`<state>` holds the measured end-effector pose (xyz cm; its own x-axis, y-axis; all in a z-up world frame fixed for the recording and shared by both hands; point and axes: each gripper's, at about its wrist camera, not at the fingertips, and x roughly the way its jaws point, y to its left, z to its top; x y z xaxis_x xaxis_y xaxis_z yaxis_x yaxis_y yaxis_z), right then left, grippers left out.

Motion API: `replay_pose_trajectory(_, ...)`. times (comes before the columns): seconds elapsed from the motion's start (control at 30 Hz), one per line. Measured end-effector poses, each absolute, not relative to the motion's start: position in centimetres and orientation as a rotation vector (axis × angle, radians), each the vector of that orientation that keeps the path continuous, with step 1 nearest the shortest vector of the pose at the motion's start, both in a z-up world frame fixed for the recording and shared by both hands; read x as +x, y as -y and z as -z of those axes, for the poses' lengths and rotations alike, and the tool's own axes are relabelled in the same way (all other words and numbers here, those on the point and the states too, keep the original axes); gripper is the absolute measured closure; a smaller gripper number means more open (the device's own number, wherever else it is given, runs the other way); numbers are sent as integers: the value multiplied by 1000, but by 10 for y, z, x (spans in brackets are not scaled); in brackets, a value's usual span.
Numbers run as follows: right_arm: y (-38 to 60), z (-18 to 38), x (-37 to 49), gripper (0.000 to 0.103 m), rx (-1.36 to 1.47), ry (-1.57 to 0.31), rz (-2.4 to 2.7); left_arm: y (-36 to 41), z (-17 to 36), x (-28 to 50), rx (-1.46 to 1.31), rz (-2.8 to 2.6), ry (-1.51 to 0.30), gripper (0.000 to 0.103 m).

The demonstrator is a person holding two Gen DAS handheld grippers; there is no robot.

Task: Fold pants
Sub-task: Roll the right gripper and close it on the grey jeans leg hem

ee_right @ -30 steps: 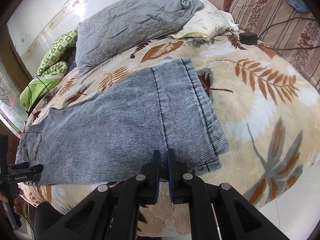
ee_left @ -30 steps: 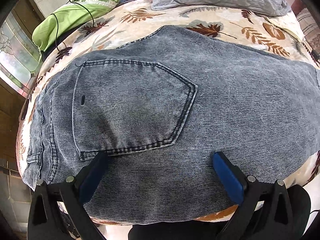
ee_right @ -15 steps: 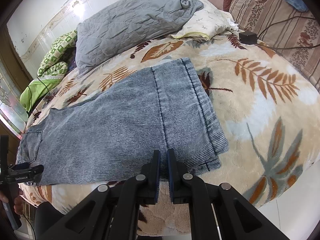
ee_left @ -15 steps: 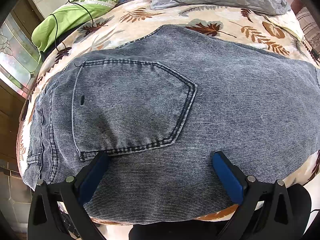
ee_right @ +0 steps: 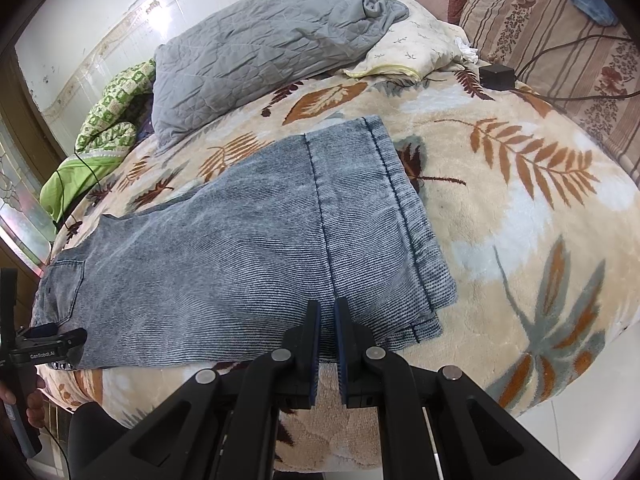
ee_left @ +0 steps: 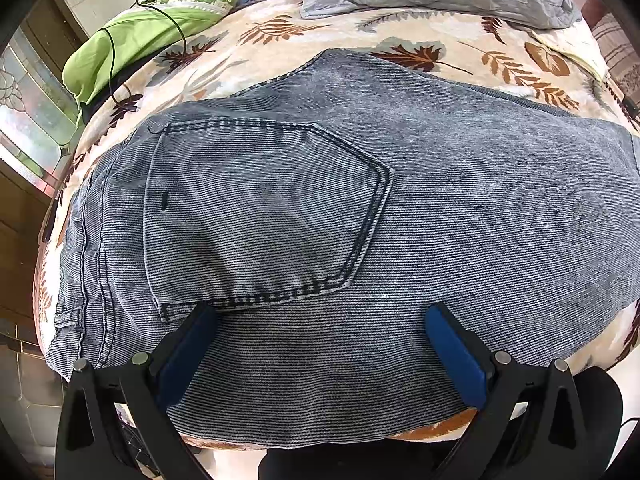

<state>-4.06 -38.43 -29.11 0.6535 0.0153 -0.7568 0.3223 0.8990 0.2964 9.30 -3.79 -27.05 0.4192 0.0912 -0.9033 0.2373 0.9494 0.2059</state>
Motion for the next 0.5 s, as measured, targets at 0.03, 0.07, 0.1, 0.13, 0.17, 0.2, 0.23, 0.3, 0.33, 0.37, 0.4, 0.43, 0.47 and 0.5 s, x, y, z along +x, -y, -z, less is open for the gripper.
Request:
replay_pose_trajectory(0.03,385,288,-42,94,433,-850,174,38,269,94,326,91,-1150,0)
replay_pose_trajectory(0.07,387,284,-46,94,437,-853,161,38,269,95,327,88,-1160,0)
replay_pose_trajectory(0.1,390,280,-52,94,445,-844,151,39,267,97,330,81,-1173,0)
replay_pose_trajectory(0.13,395,276,-57,94,456,-825,150,41,265,97,333,69,-1184,0)
replay_pose_trajectory(0.17,403,271,-66,94,478,-795,160,43,262,98,331,63,-1185,0)
replay_pose_trajectory(0.2,411,267,-73,94,502,-775,172,45,258,96,325,68,-1172,0)
replay_pose_trajectory(0.23,423,264,-82,94,541,-755,180,48,254,95,322,74,-1155,0)
replay_pose_trajectory(0.3,437,263,-92,93,599,-737,185,57,245,90,332,89,-1115,0)
replay_pose_trajectory(0.33,444,264,-98,93,629,-727,193,64,240,87,340,110,-1092,0)
replay_pose_trajectory(0.37,448,265,-101,91,646,-723,195,70,237,85,348,127,-1079,0)
replay_pose_trajectory(0.4,451,268,-103,89,666,-723,192,79,232,81,361,158,-1063,0)
replay_pose_trajectory(0.43,453,270,-104,84,680,-727,187,85,231,79,369,174,-1057,0)
replay_pose_trajectory(0.47,452,272,-103,78,690,-731,184,92,229,78,381,193,-1050,0)
replay_pose_trajectory(0.5,452,274,-102,75,707,-735,176,101,229,76,395,211,-1045,0)
